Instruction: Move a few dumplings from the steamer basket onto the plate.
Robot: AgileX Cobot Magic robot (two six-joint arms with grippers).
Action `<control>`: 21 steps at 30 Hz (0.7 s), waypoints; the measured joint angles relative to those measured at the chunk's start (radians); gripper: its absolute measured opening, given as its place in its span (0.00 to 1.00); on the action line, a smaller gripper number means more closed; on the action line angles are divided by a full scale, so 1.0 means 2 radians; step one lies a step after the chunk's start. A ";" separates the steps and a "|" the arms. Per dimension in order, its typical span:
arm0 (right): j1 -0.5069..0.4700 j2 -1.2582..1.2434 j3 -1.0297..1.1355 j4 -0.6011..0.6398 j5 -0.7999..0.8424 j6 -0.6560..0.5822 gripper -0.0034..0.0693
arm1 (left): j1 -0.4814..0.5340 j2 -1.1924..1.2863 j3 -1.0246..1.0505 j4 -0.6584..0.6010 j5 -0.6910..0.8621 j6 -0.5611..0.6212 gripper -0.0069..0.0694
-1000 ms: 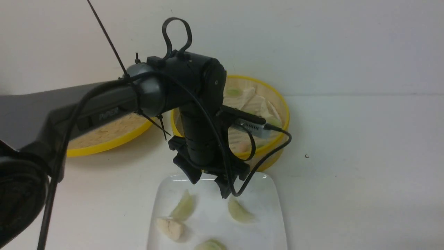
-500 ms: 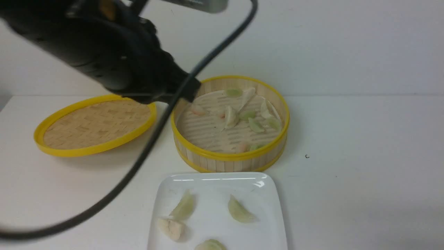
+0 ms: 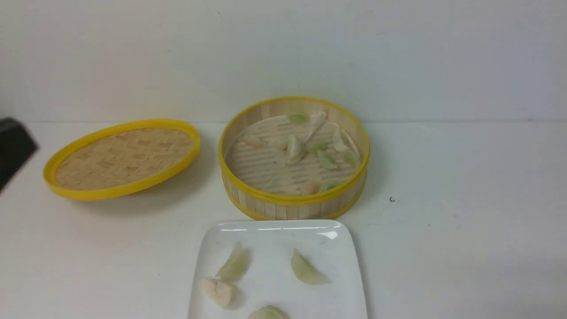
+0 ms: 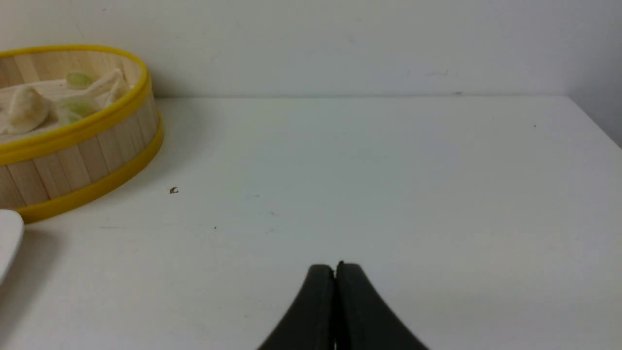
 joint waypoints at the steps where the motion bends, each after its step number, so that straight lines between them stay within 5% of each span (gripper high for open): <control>1: 0.000 0.000 0.000 0.000 0.000 0.000 0.03 | 0.000 -0.031 0.016 0.002 -0.020 0.005 0.08; 5: -0.001 0.000 0.001 0.002 -0.004 0.000 0.03 | 0.000 -0.128 0.075 0.004 -0.067 0.021 0.08; 16: -0.001 0.001 0.001 0.002 -0.004 -0.001 0.03 | 0.003 -0.057 0.100 -0.001 -0.063 0.034 0.08; 21: -0.001 0.001 0.001 0.002 -0.004 -0.001 0.03 | 0.059 -0.061 0.144 -0.020 -0.051 0.046 0.08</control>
